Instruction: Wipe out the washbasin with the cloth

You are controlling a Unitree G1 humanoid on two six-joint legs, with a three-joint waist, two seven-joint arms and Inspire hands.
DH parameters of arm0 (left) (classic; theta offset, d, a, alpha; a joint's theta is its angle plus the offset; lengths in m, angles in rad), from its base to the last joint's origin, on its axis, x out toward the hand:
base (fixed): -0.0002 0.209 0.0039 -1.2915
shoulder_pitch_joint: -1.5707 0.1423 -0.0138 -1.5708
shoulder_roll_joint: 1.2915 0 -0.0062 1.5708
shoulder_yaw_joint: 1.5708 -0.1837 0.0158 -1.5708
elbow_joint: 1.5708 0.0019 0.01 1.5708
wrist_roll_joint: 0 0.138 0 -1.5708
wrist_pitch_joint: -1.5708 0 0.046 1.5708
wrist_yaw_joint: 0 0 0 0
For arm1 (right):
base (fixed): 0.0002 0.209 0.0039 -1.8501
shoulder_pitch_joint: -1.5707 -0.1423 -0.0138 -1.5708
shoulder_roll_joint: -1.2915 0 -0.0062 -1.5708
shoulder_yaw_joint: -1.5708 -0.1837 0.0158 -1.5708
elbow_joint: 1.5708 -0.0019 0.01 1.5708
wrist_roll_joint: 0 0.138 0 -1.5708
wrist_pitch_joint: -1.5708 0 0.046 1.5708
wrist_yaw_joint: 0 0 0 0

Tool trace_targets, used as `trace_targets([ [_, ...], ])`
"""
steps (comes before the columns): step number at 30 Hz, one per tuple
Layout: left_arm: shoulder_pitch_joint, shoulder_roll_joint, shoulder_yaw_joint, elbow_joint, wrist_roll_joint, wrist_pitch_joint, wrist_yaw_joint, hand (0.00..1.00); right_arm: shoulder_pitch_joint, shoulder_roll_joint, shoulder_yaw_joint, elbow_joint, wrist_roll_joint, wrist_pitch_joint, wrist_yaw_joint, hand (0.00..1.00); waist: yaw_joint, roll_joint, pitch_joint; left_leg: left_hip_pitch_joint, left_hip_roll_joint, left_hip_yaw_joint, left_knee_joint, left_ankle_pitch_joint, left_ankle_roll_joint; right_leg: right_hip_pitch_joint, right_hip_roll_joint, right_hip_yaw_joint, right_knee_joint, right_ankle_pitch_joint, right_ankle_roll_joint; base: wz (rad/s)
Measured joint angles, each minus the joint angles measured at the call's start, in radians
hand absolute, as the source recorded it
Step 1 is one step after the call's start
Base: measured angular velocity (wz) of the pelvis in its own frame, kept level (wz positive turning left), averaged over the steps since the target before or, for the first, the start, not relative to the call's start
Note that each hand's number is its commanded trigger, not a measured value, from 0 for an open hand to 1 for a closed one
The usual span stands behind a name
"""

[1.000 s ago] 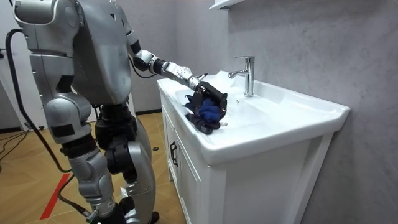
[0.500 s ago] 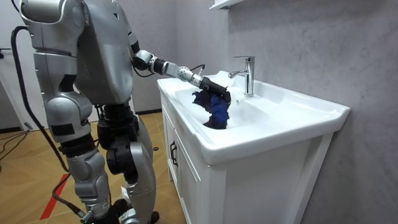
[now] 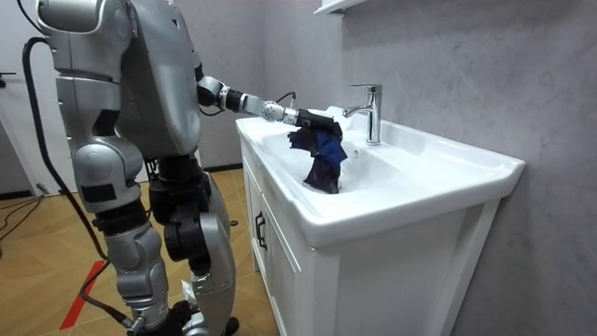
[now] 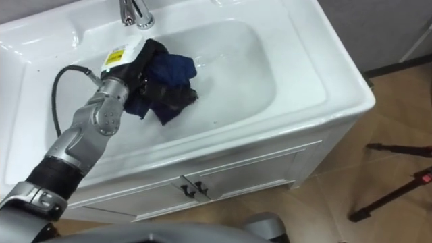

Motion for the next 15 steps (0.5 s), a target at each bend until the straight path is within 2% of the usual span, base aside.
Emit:
trace_targets([
  [2, 0.024, 0.000, 0.018, 0.000, 0.047, 0.013, 0.000, 1.00, -0.006, 0.004, -0.011, 0.001, -0.023, 0.013, 0.000, 0.00, 0.006, 0.005, -0.0027, 0.000, 0.001, -0.002, 0.003, 0.000, -0.001, 0.000, 0.001, 0.000, -0.002, 0.000, 0.000, 0.00],
  [5, 0.030, 0.000, 0.037, 0.000, 0.062, 0.022, 0.000, 1.00, -0.013, 0.008, -0.019, -0.002, -0.024, 0.015, -0.007, 0.00, 0.028, 0.005, -0.0016, 0.000, 0.002, -0.003, 0.004, 0.000, -0.001, 0.001, 0.001, 0.000, -0.002, 0.000, -0.001, 0.00],
  [8, 0.036, 0.000, 0.066, 0.000, 0.062, 0.023, 0.000, 1.00, -0.015, 0.019, -0.031, 0.001, -0.024, 0.015, -0.013, 0.00, 0.034, -0.003, 0.0042, 0.013, 0.001, -0.003, 0.000, -0.001, -0.002, 0.015, 0.001, 0.001, -0.005, 0.000, 0.000, 0.02],
  [12, 0.047, 0.000, 0.130, -0.002, 0.058, 0.022, 0.008, 1.00, -0.017, 0.023, -0.050, -0.001, -0.027, 0.010, -0.017, 0.00, 0.034, 0.000, 0.0053, 0.014, 0.001, -0.013, -0.001, -0.004, -0.006, 0.022, 0.005, 0.001, -0.016, 0.003, 0.001, 0.03],
  [15, 0.054, -0.001, 0.173, -0.004, 0.058, 0.021, 0.051, 1.00, 0.000, 0.023, -0.051, -0.005, -0.029, 0.011, -0.038, 0.00, 0.036, 0.001, 0.0048, 0.013, 0.000, -0.025, -0.003, -0.004, -0.007, 0.025, 0.007, 0.001, -0.018, 0.003, 0.000, 0.04],
])
